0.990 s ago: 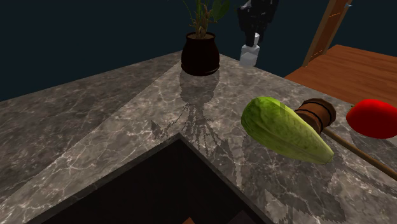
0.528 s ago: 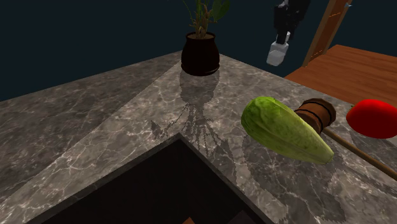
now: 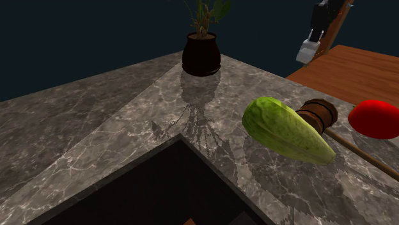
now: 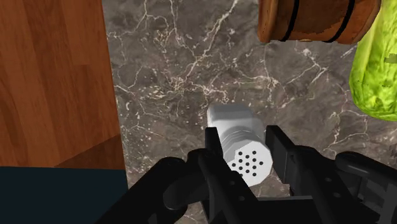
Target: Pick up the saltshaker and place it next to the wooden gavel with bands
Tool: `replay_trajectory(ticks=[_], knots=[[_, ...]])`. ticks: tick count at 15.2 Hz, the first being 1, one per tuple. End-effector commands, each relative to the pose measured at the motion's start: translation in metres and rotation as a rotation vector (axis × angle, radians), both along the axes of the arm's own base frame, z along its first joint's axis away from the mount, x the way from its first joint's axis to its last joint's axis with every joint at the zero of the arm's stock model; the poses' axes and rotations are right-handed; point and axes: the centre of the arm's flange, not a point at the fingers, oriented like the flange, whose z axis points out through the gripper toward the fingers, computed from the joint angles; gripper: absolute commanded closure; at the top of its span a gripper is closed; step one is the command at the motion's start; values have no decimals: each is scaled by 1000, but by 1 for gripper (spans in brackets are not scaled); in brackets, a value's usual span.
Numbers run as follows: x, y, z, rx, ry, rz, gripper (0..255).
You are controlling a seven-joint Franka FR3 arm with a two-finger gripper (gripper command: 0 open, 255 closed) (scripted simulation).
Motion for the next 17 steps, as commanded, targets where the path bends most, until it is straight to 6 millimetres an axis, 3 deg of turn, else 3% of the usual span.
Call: replay_trajectory(ticks=[1,17], knots=[[-3,-10,-6,0,0,2,255],[-3,-10,-90,0,0,2,255]])
